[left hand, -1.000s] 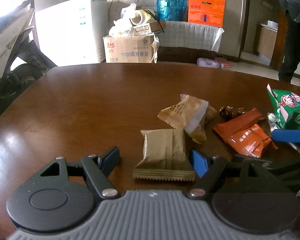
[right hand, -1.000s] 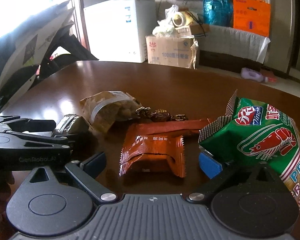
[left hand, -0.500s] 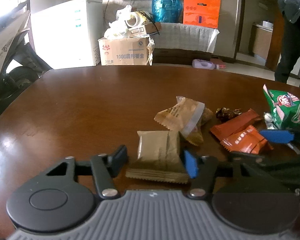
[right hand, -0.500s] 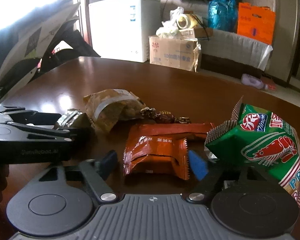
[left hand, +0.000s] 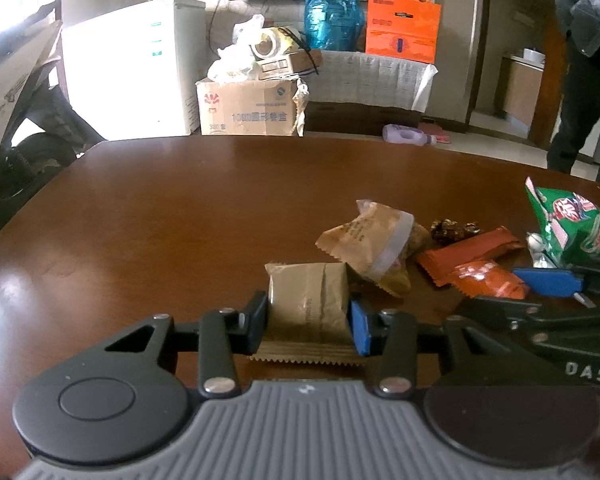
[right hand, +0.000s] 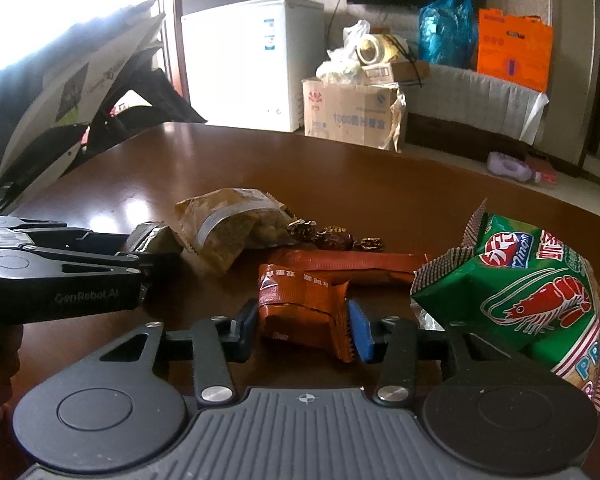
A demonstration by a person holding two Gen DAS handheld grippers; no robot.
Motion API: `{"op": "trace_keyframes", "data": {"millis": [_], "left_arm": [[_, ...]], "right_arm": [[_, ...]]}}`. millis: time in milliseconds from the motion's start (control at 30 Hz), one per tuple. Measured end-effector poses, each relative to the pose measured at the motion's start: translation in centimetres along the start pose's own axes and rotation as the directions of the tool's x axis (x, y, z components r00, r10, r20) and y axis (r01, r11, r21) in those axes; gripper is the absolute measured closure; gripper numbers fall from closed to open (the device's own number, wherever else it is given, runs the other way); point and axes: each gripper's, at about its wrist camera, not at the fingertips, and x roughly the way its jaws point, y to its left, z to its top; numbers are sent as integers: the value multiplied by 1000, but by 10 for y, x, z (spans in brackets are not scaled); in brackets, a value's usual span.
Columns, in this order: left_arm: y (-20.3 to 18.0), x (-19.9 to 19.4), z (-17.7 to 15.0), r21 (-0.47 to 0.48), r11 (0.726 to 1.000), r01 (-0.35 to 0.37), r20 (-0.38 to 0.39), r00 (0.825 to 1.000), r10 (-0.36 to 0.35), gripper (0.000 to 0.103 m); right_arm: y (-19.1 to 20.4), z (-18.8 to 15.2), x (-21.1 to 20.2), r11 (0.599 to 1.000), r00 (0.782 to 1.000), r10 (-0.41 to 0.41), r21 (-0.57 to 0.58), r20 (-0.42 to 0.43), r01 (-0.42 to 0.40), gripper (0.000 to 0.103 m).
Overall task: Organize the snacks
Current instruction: 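Grasp the orange snack bag with the right gripper while the left grasps the tan pastry packet, then lift the orange bag and tan pastry packet toward the white box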
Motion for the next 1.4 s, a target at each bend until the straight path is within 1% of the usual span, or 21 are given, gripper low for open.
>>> {"op": "trace_keyframes", "data": {"millis": [67, 167, 333, 533, 733, 1067, 1400], "left_arm": [[3, -1, 1, -7, 1000, -9, 1, 1000, 9, 62], [4, -2, 1, 0, 1000, -4, 0, 1000, 4, 62], [-1, -7, 3, 21, 1000, 6, 18, 1000, -6, 62], [-1, -10, 4, 26, 1000, 3, 25, 1000, -4, 62], [-7, -17, 0, 39, 999, -17, 37, 999, 15, 62], [-9, -33, 4, 47, 999, -20, 63, 998, 17, 62], [-13, -52, 7, 50, 999, -13, 89, 996, 9, 62]], "right_arm": [[0, 0, -2, 1000, 1000, 1, 1, 0, -1, 60], [1, -3, -4, 1000, 1000, -4, -11, -3, 4, 61], [3, -3, -10, 1000, 1000, -6, -15, 3, 6, 66], [10, -7, -16, 999, 1000, -9, -31, 2, 9, 66], [17, -11, -26, 999, 1000, -9, -49, -10, 9, 67], [27, -11, -55, 997, 1000, -10, -81, 13, 11, 68], [34, -8, -89, 996, 999, 19, -84, 49, -15, 68]]}}
